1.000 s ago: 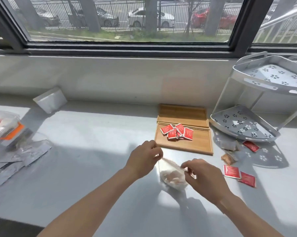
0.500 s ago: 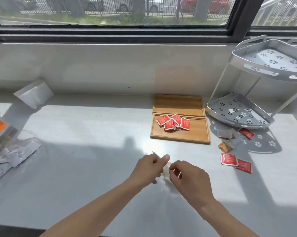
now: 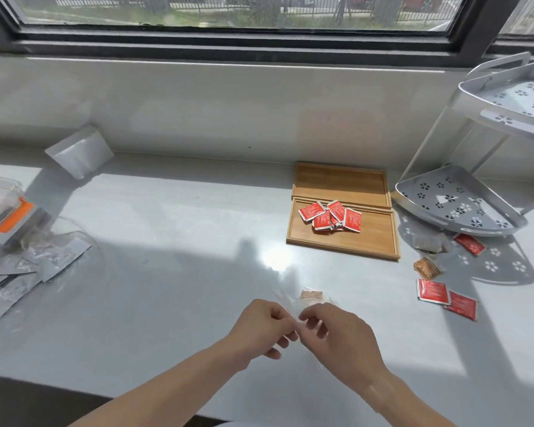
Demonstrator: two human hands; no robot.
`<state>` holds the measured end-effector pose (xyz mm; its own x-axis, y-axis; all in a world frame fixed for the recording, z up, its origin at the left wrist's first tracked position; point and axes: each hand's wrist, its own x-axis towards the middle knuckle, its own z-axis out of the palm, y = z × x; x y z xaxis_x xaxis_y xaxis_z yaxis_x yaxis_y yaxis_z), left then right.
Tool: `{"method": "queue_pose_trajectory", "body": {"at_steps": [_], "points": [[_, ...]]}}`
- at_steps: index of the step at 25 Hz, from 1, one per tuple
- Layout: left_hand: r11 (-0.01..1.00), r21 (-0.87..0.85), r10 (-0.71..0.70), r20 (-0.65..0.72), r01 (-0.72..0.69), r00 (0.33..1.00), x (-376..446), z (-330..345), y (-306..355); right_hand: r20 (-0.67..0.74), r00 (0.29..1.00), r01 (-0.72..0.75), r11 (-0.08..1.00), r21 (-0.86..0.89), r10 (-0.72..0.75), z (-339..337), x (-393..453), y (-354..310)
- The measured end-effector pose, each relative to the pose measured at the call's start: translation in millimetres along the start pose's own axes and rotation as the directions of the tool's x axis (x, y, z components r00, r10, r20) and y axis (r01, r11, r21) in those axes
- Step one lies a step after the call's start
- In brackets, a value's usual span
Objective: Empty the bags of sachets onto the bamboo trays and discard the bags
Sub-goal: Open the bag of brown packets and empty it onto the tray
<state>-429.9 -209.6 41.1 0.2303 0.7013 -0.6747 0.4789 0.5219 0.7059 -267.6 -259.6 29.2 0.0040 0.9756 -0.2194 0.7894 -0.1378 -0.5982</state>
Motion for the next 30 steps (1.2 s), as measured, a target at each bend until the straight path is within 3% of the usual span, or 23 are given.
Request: {"method": "queue_pose_trajectory", "body": {"at_steps": [2, 5, 10, 14, 16, 19, 22, 30], "points": [[0.999, 0.002, 0.041, 0.0, -0.041, 0.999, 3, -1, 0, 0.136, 0.989, -0.079, 0.985, 0.15, 0.058, -7, 7, -3], [0.994, -0.028, 0.106, 0.019, -0.105, 0.994, 9, -1, -1, 0.233, 0.968, -0.181, 0.904, 0.387, 0.094, -15, 16, -5], [0.985, -0.038, 0.171, 0.148, -0.167, 0.974, 19, -8, 2, 0.354, 0.921, -0.333, 0.797, 0.503, 0.161, -31, 27, -1], [0.979, 0.046, 0.188, 0.196, -0.201, 0.962, 24, -14, 4, 0.387, 0.906, -0.349, 0.817, 0.458, 0.171, -36, 33, 2], [0.973, 0.089, 0.191, 0.21, -0.214, 0.959, 24, -13, 4, 0.346, 0.928, -0.266, 0.894, 0.362, 0.136, -33, 32, 0], [0.951, 0.171, 0.214, 0.229, -0.256, 0.95, 23, -13, 9, 0.261, 0.964, -0.064, 0.994, 0.083, 0.04, -30, 31, -1], [0.909, 0.302, 0.241, 0.183, -0.288, 0.953, 19, -10, 14, 0.218, 0.976, 0.018, 0.998, -0.064, -0.004, -29, 31, -4], [0.771, 0.559, 0.325, 0.066, -0.305, 0.943, 18, -2, 30, 0.042, 0.999, 0.003, 0.978, -0.211, 0.006, -31, 30, -10]]}}
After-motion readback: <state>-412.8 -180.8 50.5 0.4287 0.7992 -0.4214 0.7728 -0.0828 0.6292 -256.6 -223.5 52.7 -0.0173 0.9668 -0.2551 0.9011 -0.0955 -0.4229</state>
